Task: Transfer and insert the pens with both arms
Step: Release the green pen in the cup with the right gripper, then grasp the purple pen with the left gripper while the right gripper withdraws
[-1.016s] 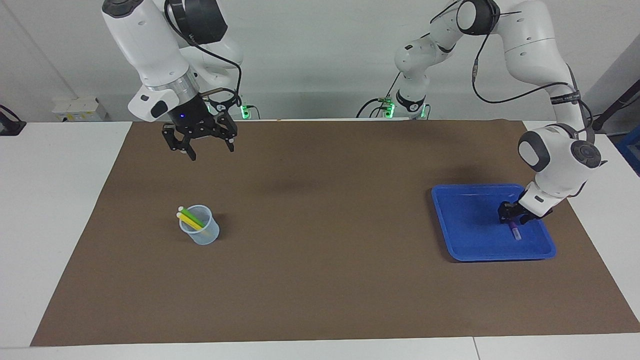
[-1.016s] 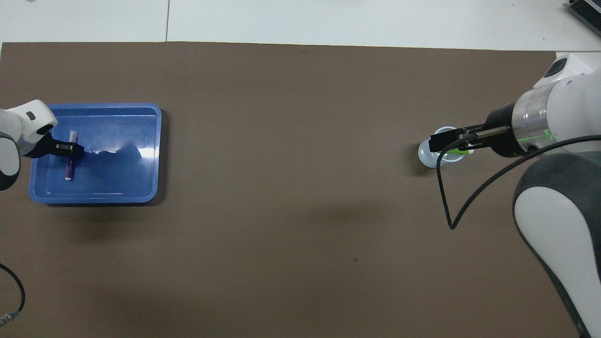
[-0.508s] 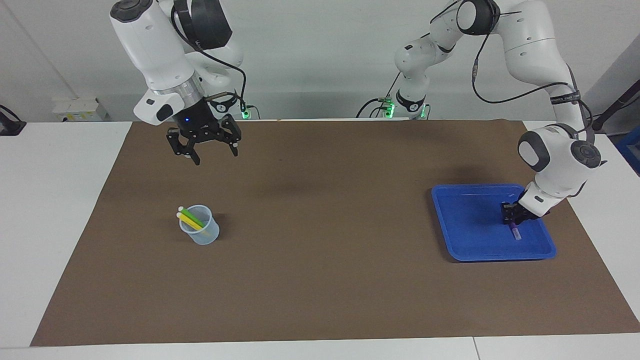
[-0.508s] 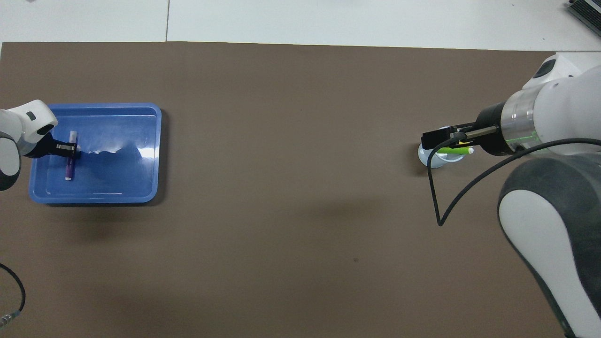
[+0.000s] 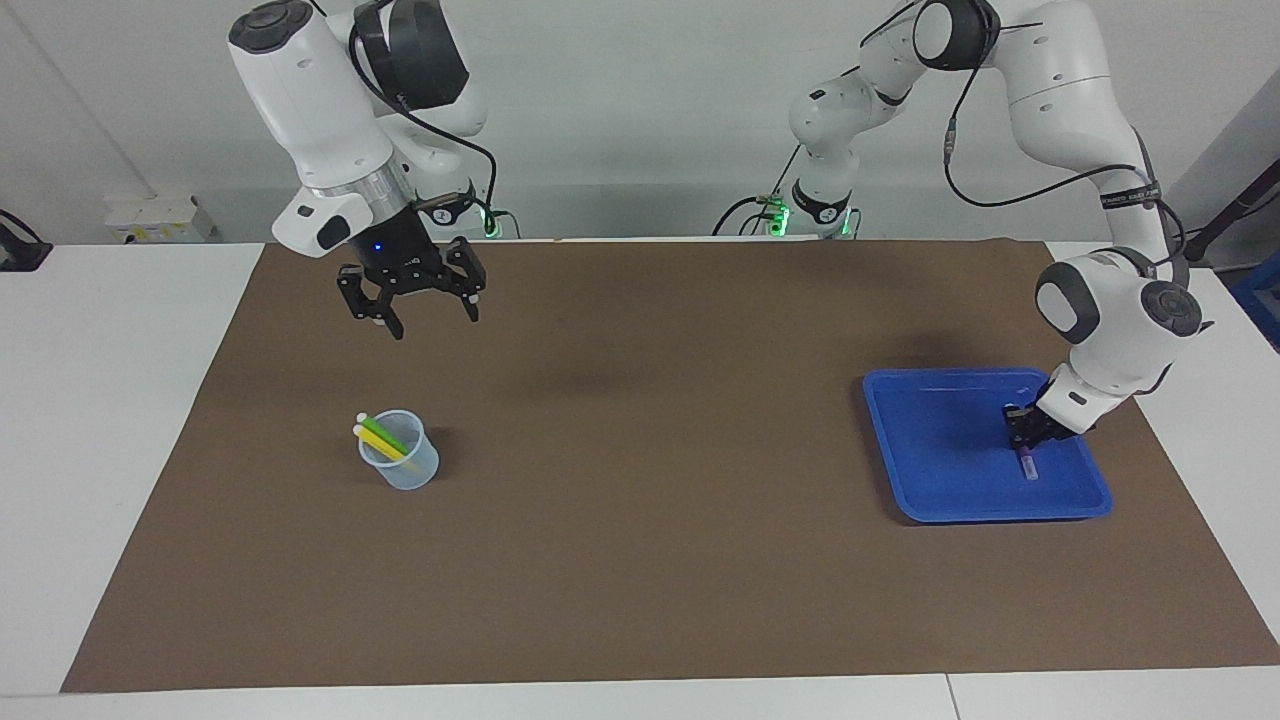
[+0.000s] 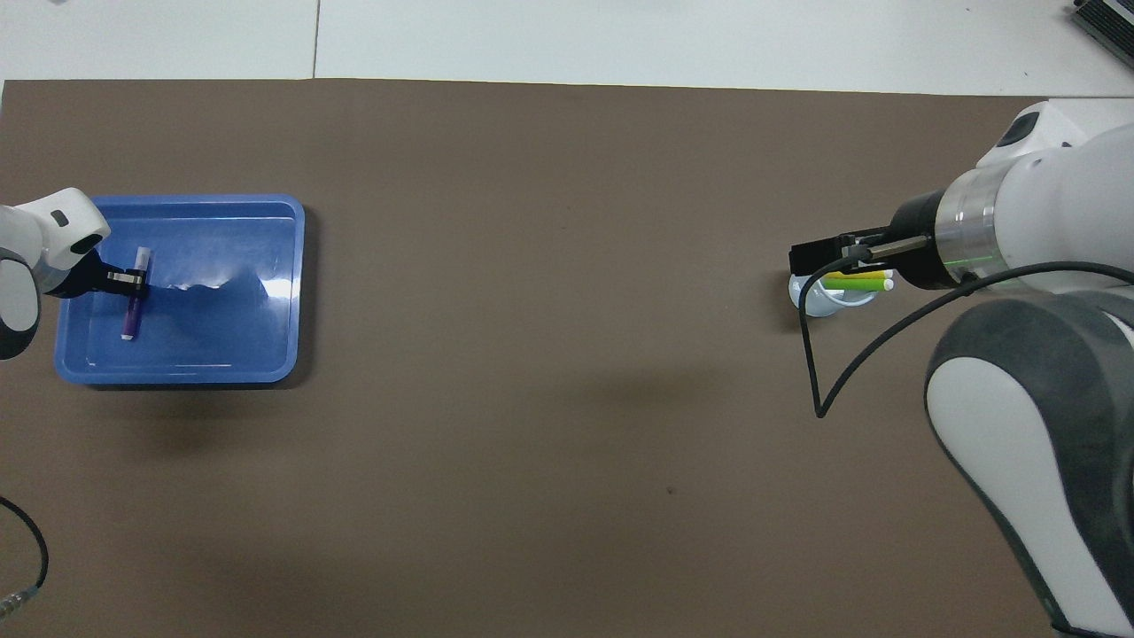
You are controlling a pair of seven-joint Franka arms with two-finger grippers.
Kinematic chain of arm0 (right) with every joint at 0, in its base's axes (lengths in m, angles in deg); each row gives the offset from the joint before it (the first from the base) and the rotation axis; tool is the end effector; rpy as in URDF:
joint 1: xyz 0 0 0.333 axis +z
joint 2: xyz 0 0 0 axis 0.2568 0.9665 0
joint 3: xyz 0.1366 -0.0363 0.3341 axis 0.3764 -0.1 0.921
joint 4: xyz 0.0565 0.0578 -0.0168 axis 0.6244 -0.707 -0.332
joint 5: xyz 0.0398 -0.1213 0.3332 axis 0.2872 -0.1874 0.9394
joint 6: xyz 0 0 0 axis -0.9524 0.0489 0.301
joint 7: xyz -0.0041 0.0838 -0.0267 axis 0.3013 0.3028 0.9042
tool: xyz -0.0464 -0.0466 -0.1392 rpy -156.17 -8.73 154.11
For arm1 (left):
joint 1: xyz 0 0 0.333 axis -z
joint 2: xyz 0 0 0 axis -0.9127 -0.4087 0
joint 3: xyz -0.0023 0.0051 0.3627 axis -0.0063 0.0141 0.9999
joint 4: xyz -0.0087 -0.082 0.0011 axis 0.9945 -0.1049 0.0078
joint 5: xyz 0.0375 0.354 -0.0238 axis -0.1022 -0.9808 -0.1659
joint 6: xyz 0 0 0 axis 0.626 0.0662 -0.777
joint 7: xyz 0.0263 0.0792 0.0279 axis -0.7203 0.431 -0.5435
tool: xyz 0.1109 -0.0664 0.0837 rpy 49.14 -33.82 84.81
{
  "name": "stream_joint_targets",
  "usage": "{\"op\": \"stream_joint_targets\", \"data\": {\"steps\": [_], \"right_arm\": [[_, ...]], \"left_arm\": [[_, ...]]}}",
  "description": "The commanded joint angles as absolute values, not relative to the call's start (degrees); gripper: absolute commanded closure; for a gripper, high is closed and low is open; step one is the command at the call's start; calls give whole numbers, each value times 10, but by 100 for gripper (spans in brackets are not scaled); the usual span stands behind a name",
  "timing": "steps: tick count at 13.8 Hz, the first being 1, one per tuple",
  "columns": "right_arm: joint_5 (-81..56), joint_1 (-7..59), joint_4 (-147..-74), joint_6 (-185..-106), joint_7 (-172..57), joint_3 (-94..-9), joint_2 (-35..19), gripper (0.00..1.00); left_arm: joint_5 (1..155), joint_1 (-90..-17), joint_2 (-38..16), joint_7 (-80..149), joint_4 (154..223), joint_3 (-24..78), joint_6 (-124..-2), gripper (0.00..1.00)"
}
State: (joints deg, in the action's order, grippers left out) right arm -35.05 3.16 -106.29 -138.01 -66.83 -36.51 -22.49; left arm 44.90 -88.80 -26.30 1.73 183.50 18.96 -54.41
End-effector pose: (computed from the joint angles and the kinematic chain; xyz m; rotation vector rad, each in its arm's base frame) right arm 0.5434 0.1140 0.5846 -2.9691 -0.1910 -0.2413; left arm 0.6226 0.1488 0.3205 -3.1089 0.2586 -0.0130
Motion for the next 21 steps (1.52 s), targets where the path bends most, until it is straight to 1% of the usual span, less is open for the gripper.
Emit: {"op": "stream_joint_targets", "data": {"steps": [1, 2, 4, 6, 8, 9, 10, 12, 15, 18, 21], "right_arm": [[-342, 28, -1073, -1389, -673, -363, -232, 3], [-342, 28, -1073, -1393, -668, -364, -232, 5], [-345, 28, -1073, -1392, -666, -364, -232, 5], [-348, 23, -1076, -1389, -655, -364, -233, 5], [-348, 18, -1105, -1395, -630, -367, -246, 5], [-340, 6, -1116, -1393, -624, -367, -249, 4], [-327, 1, -1116, -1390, -622, -367, -248, 0], [-303, 1, -1116, -1393, -640, -367, -247, 0], [-250, 6, -1116, -1408, -712, -368, -242, 0], [-221, 9, -1115, -1427, -772, -366, -232, 0], [-190, 23, -1115, -1449, -830, -366, -230, 1]], "left_arm": [[452, -887, -259, 16, 1828, 187, -528, 100], [452, -887, -259, 16, 1826, 186, -529, 100], [453, -886, -261, 14, 1817, 183, -525, 100], [505, -871, -261, 17, 1797, 184, -477, 100], [529, -851, -265, 19, 1758, 185, -408, 100], [529, -843, -264, 19, 1750, 185, -389, 100], [534, -842, -264, 20, 1743, 185, -371, 100], [575, -846, -263, 38, 1747, 185, -358, 100], [591, -845, -257, 173, 1749, 187, -318, 100], [595, -846, -247, 186, 1743, 183, -303, 100], [678, -842, -223, 203, 1746, 186, -251, 100]]}}
